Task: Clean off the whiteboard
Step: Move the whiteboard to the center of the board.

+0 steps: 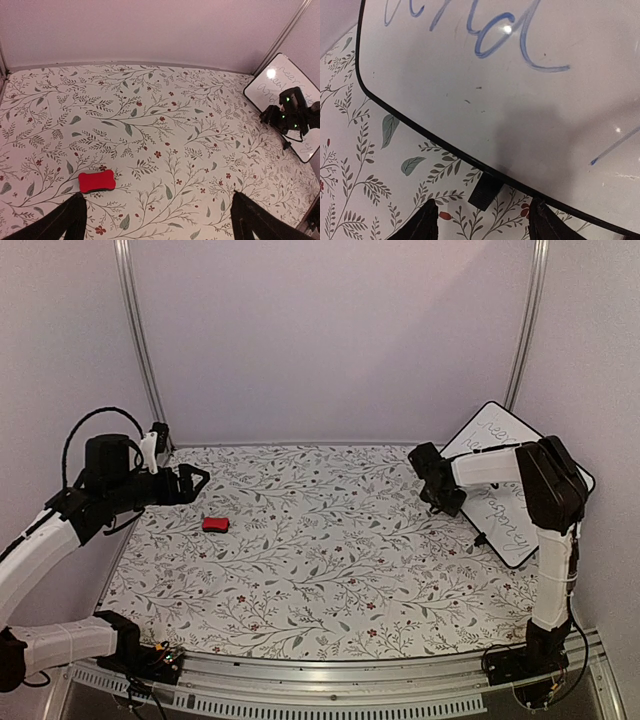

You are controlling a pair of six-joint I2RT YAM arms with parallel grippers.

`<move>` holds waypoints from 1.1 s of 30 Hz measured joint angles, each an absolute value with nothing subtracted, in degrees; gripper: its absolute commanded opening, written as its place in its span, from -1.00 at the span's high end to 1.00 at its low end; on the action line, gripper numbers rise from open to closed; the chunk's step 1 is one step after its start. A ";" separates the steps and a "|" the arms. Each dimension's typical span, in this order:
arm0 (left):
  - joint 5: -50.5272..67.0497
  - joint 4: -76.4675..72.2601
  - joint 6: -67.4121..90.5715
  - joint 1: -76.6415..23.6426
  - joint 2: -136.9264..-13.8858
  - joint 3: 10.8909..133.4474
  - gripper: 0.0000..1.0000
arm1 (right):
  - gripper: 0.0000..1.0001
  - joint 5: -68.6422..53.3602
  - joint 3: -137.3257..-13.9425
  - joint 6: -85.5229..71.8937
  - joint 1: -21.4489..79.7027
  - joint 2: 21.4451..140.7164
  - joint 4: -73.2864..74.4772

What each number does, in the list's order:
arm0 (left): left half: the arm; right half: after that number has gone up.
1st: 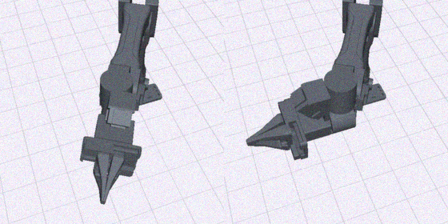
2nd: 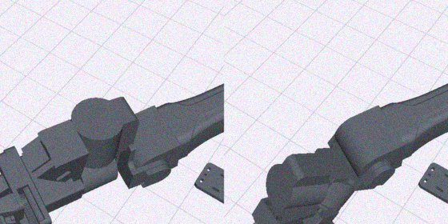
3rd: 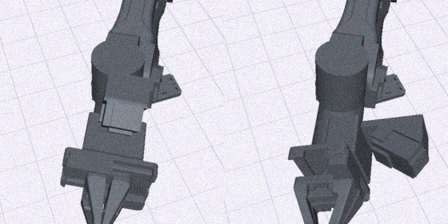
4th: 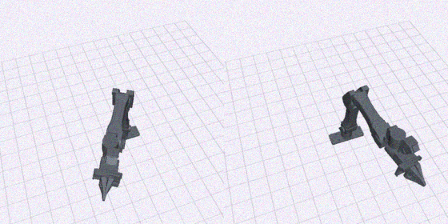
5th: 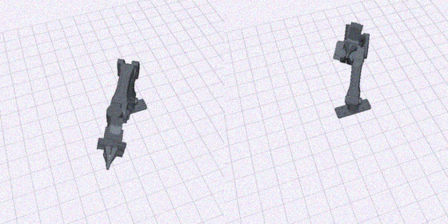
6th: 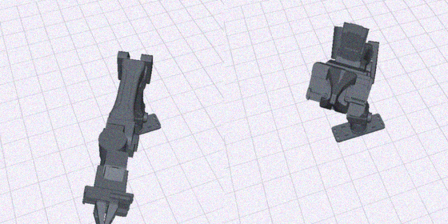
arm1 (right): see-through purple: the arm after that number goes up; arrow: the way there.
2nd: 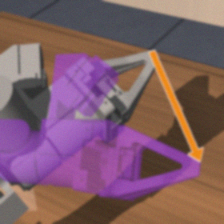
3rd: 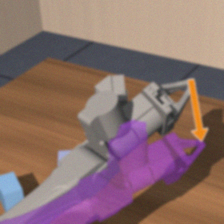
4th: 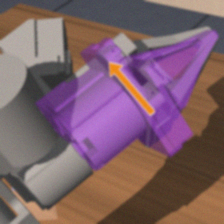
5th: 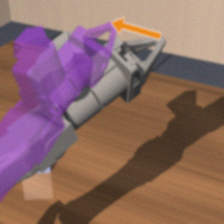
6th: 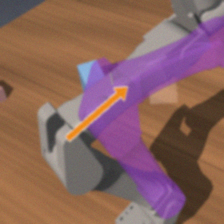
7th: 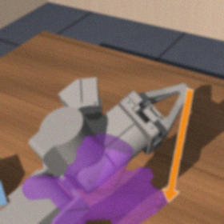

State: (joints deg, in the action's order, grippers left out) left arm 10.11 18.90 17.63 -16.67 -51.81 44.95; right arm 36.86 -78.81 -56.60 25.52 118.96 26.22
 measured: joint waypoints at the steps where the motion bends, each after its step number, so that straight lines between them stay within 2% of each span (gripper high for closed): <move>1: 10.11 18.90 17.63 -16.67 -51.72 44.95 -0.99 | -0.18 36.88 -79.02 -56.66 25.52 119.17 26.37; 13: 10.17 18.90 17.63 -16.71 -51.33 44.95 -0.99 | 0.10 37.87 -82.50 -58.37 25.52 121.30 28.16; 21: 10.59 18.90 17.63 -16.73 -51.33 44.95 -0.99 | 0.14 38.30 -82.72 -59.42 25.52 122.26 29.19; 29: 11.16 18.90 17.65 -16.75 -51.33 44.95 -0.99 | 0.34 38.83 -83.77 -59.88 25.52 122.91 29.63; 33: 11.20 18.90 17.65 -16.78 -51.33 44.95 -0.99 | 0.38 39.00 -84.09 -60.45 25.52 123.61 29.82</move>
State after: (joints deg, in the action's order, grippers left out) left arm 11.20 18.90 17.65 -16.78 -51.33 44.95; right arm 39.00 -84.09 -60.45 25.52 123.61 29.82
